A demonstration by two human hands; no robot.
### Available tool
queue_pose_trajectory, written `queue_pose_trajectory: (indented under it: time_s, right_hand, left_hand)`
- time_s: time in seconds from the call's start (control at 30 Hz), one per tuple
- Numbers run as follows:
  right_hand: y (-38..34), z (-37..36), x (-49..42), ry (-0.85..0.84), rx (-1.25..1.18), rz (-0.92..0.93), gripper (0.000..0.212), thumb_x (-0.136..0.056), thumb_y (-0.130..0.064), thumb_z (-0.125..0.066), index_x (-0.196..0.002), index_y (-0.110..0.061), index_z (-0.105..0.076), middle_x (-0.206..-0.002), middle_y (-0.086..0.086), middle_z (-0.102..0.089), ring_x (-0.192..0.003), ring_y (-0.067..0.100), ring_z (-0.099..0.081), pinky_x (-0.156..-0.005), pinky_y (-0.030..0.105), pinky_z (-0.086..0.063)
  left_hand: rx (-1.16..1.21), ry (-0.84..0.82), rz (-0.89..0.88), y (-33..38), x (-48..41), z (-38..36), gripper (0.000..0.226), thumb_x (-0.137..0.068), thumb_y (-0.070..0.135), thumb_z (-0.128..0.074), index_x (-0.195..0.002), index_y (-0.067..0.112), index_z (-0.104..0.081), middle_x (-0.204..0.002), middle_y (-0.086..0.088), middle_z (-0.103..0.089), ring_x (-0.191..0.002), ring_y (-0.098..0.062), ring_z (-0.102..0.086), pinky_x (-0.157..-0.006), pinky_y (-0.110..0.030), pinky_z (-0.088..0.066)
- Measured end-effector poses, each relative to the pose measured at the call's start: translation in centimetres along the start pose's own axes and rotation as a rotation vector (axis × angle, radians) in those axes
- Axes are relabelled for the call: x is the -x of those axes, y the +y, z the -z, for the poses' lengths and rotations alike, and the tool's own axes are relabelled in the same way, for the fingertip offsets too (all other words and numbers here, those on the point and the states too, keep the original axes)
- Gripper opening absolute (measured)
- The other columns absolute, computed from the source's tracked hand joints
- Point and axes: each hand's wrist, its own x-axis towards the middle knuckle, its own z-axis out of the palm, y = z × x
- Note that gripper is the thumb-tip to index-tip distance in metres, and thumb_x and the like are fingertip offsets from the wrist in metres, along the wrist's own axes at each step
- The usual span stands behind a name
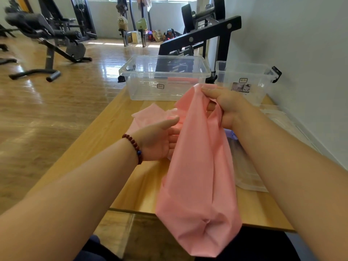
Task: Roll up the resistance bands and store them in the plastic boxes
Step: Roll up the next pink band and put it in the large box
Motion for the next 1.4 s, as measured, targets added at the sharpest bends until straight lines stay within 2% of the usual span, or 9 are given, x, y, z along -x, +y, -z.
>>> queue_pose_trajectory:
  time_s: [0.23,0.4,0.6,0.7,0.8,1.03,1.17,1.3,1.4]
  right_hand:
    - [0.2,-0.1,0.4,-0.042,-0.088,-0.01,0.009,-0.097,-0.015,-0.06,-0.092,-0.009,-0.063,-0.061,0.005,-0.064,-0.054,0.013,-0.064,-0.058,0.031,-0.059]
    - [0.2,0.3,0.2,-0.033,-0.077,-0.02,0.009,-0.097,-0.017,-0.06,-0.094,-0.009,-0.062,-0.058,0.003,-0.062,-0.053,0.012,-0.061,-0.061,0.03,-0.057]
    - [0.6,1.5,0.1,-0.132,-0.177,-0.145,0.042,-0.093,-0.041,-0.062,-0.065,-0.014,-0.049,-0.04,-0.005,-0.038,-0.031,0.006,-0.036,-0.034,0.017,-0.037]
    - [2.7,1.7,0.3,-0.313,-0.134,-0.314,0.051,-0.062,-0.054,-0.079,-0.073,-0.012,-0.054,-0.053,0.0,-0.039,-0.036,0.01,-0.038,-0.041,0.021,-0.044]
    - [3.8,0.8,1.9,-0.396,-0.053,-0.406,0.035,-0.071,-0.039,-0.073,-0.079,-0.008,-0.059,-0.061,0.0,-0.047,-0.036,0.009,-0.045,-0.037,0.021,-0.043]
    - [3.6,0.5,1.0,-0.189,0.03,-0.15,0.015,-0.093,-0.017,-0.063,-0.103,-0.007,-0.068,-0.075,0.01,-0.068,-0.061,0.021,-0.064,-0.06,0.032,-0.059]
    - [2.2,-0.1,-0.1,-0.058,0.007,-0.005,0.021,-0.093,-0.017,-0.066,-0.111,-0.008,-0.067,-0.082,0.009,-0.072,-0.069,0.021,-0.069,-0.064,0.034,-0.06]
    - [1.6,-0.3,-1.2,0.038,-0.008,-0.006,0.021,-0.097,-0.015,-0.061,-0.115,-0.006,-0.062,-0.066,0.006,-0.069,-0.056,0.018,-0.066,-0.053,0.032,-0.057]
    - [1.3,0.0,-1.8,0.111,0.006,0.028,0.005,-0.099,-0.012,-0.058,-0.103,-0.011,-0.06,-0.077,0.007,-0.068,-0.058,0.017,-0.066,-0.051,0.031,-0.057]
  left_hand:
    - [0.058,-0.031,0.04,-0.3,-0.9,-1.5,0.061,-0.091,0.064,-0.042,-0.114,0.014,-0.068,-0.112,-0.008,-0.07,-0.101,-0.025,-0.065,-0.091,-0.04,-0.05]
    - [0.073,-0.033,0.009,-0.2,-0.5,-1.8,0.034,-0.081,0.034,-0.063,-0.105,0.011,-0.07,-0.098,-0.006,-0.069,-0.089,-0.021,-0.064,-0.089,-0.038,-0.051]
    - [0.294,0.22,-0.303,0.4,-1.1,-0.5,0.007,-0.093,0.021,-0.06,-0.097,0.016,-0.064,-0.082,0.003,-0.068,-0.083,-0.014,-0.06,-0.071,-0.028,-0.047]
    - [0.122,0.354,-0.422,0.8,-1.3,0.2,0.026,-0.083,0.027,-0.072,-0.105,0.015,-0.067,-0.1,0.004,-0.071,-0.097,-0.01,-0.063,-0.077,-0.031,-0.04]
    - [0.062,0.45,-0.457,1.6,-1.0,0.4,0.05,-0.074,0.034,-0.079,-0.119,0.015,-0.066,-0.114,0.0,-0.07,-0.108,-0.014,-0.062,-0.077,-0.03,-0.041]
    - [0.001,0.546,-0.435,3.9,-0.8,1.2,0.008,-0.091,0.024,-0.069,-0.093,0.017,-0.065,-0.082,-0.001,-0.062,-0.069,-0.013,-0.057,-0.06,-0.029,-0.054]
    - [0.111,0.494,-0.332,3.5,-1.1,1.1,0.022,-0.09,0.03,-0.07,-0.106,0.017,-0.067,-0.089,-0.004,-0.069,-0.066,-0.014,-0.065,-0.058,-0.028,-0.056]
    - [0.009,0.205,-0.165,1.7,-0.8,1.0,0.071,-0.072,0.023,-0.082,-0.136,0.018,-0.052,-0.128,-0.014,-0.061,-0.097,-0.028,-0.066,-0.066,-0.037,-0.058]
    - [0.1,0.381,-0.229,1.8,-1.3,1.1,0.056,-0.081,0.001,-0.072,-0.132,0.019,-0.056,-0.121,-0.013,-0.061,-0.089,-0.023,-0.065,-0.056,-0.029,-0.057]
